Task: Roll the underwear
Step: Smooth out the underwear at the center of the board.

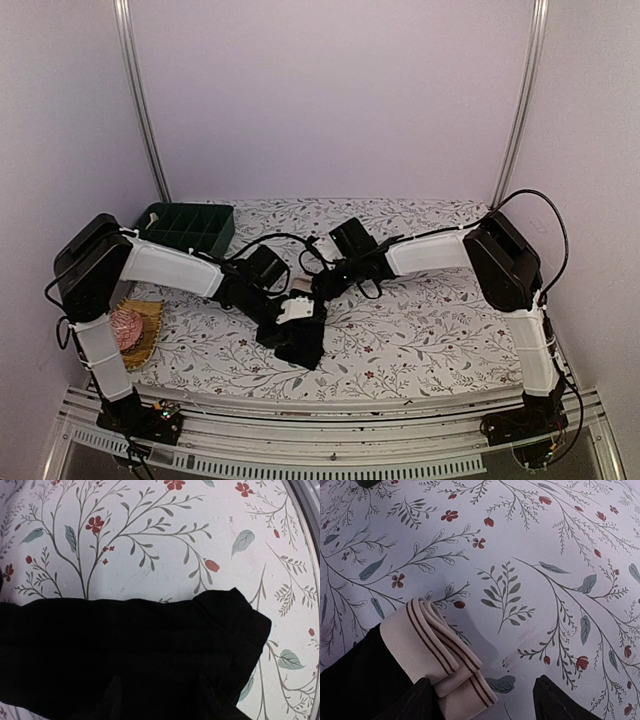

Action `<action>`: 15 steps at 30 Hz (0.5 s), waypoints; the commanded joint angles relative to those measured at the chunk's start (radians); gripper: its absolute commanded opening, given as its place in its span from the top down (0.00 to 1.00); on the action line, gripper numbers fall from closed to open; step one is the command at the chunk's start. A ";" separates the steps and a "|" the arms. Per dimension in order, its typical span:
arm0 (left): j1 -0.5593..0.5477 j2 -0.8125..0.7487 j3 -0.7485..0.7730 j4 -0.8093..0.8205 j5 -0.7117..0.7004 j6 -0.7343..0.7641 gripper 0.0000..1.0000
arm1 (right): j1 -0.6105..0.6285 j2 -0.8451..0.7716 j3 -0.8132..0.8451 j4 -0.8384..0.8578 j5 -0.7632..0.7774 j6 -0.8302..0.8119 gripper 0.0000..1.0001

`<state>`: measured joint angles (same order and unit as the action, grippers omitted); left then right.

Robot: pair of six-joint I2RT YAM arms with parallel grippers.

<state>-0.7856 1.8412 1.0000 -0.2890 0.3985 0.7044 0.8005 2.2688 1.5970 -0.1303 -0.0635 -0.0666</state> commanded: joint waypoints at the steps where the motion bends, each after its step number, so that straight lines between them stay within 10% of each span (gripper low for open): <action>1: -0.030 0.039 0.022 -0.043 -0.035 -0.007 0.46 | 0.003 -0.007 -0.030 -0.056 0.057 0.007 0.30; 15: -0.040 0.049 0.107 0.018 -0.112 -0.015 0.37 | -0.122 -0.066 -0.038 -0.085 0.058 0.021 0.32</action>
<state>-0.8089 1.8645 1.0527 -0.2939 0.3336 0.6975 0.7536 2.2604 1.5822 -0.1753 -0.0380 -0.0414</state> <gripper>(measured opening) 0.610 0.681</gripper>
